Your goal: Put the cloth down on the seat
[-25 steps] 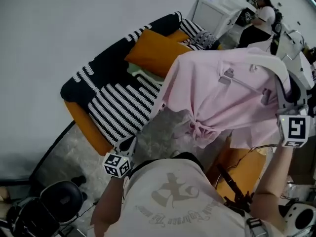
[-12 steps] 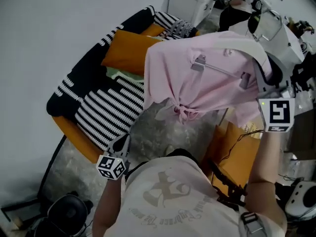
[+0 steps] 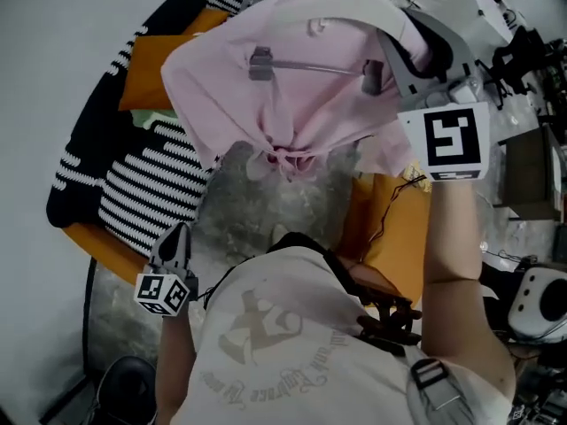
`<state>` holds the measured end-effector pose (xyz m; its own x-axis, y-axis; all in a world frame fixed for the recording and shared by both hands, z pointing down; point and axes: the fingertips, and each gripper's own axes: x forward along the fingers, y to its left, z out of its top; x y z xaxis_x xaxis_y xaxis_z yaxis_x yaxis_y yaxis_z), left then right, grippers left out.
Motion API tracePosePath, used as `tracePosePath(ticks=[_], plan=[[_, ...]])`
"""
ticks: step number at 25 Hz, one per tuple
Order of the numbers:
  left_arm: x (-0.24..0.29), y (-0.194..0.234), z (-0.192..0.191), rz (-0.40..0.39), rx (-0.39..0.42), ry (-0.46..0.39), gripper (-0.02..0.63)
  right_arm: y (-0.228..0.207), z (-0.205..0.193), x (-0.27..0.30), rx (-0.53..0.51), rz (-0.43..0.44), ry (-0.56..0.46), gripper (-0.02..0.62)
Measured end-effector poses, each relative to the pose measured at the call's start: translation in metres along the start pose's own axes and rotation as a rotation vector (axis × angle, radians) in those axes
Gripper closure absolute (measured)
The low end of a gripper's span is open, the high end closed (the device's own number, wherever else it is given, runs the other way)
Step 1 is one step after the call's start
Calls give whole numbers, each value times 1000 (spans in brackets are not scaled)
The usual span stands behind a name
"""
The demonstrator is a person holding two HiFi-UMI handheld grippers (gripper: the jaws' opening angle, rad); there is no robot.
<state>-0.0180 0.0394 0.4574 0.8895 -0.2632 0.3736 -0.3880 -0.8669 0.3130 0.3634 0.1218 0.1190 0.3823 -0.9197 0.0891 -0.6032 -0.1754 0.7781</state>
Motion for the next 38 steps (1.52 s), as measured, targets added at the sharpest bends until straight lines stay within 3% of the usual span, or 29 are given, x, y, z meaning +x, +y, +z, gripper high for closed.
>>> tracePosePath(ticks=[7,17,30,35,38], plan=[[38,-33,24,-69,34,18,595,24,-28,19,-1,55,24,465],[79,-64,85,-112,87,-58,595,63,-48,57,20,143,-36,465],[73,-76,95,50,93,-103,595,55,-22,70,16,249,-200,465],[56,-79,76,109,59,-81,595,47,6,78,15,285,-298,462],[41,-65,59,152,21,-74,595,50,23,88,26,312,-308,462]])
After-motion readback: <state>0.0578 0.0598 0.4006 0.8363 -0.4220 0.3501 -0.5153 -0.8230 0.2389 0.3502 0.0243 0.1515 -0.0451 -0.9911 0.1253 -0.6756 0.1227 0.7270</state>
